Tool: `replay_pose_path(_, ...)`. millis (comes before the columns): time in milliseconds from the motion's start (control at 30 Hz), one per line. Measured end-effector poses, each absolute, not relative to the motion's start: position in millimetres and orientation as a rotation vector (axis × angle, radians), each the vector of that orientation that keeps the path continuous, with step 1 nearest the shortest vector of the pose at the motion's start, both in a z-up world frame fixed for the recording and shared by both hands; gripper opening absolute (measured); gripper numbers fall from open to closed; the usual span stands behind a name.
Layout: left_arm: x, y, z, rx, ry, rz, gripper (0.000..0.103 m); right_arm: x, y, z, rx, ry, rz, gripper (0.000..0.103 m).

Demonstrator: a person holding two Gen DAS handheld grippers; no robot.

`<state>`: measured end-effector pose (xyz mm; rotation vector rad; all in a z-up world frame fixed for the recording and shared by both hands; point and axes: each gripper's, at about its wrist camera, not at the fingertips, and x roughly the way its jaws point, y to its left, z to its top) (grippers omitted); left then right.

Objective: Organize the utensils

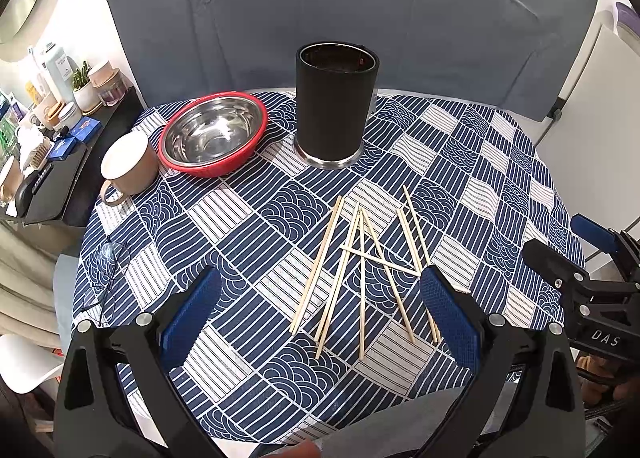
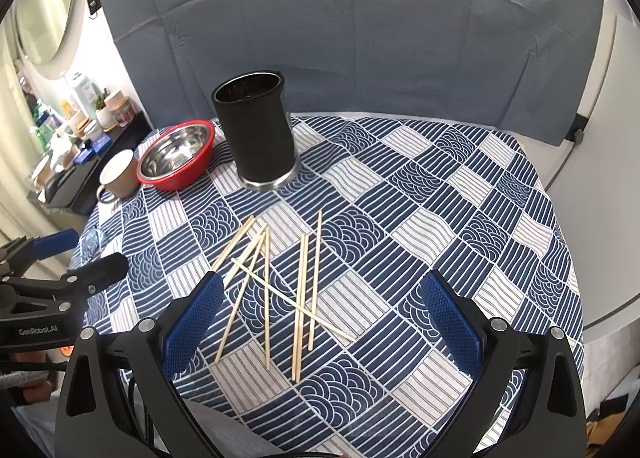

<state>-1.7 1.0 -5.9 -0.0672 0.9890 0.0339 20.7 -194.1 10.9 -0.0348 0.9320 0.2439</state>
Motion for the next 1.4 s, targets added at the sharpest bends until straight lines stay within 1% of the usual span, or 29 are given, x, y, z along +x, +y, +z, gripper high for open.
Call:
replay_pose_path(500, -0.2, -0.3, -7.4, -0.06, 1.006, 0.039, 0.097, 22.1, -194.0, 7.6, -0.034, 0.943, 0.245, 0.095)
replay_pose_path(800, 5.9, -2.1, -13.3, -0.011, 1.054, 0.066, 0.097, 23.0, -195.6, 3.4, -0.02, 0.97, 0.245, 0.095)
replay_pose_path(1100, 18.5, 22.3, -28.4, -0.06, 1.124, 0.089, 0.097, 31.3, -201.7, -7.9, 0.005, 1.046, 0.243, 0.095)
replay_pose_path(1400, 30.3, 39.9, -58.6, -0.071, 1.215, 0.123, 0.097, 45.4, -200.3, -29.4, -0.04, 1.127, 0.249, 0.095)
